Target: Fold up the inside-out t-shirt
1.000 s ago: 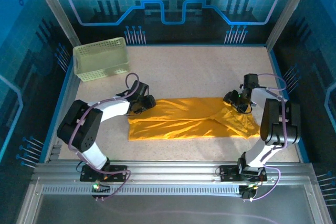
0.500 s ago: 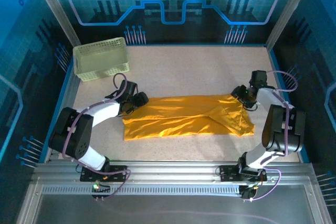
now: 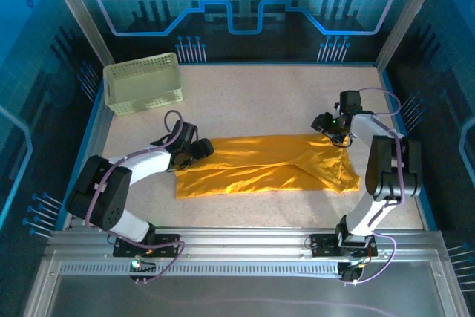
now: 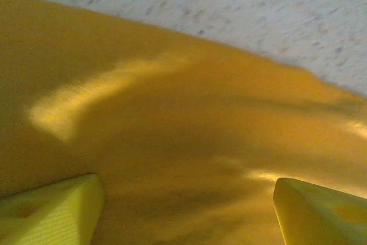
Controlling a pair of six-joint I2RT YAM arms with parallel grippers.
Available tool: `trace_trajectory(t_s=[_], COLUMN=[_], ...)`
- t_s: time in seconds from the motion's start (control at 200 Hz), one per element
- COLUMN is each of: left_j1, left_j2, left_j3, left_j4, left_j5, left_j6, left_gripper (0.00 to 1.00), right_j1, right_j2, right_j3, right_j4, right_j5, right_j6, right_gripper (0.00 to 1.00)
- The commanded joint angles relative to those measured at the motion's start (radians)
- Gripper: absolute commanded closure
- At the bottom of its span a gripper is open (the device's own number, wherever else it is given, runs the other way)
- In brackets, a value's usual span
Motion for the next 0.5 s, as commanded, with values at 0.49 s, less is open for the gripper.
trace_trajectory(t_s=[0.49], left_j1=[0.089], left_j2=[-0.187], left_j3=[-0.023], left_j4=[-0.107], left_j5=[0.027], left_j6=[0.080], left_gripper=[0.01], right_j1=[-0.129], right_j2=[-0.242], right_j3=[-0.051], right_j4=[-0.167], right_j5=[0.069], right_j6=[-0.055], right_gripper=[0.24])
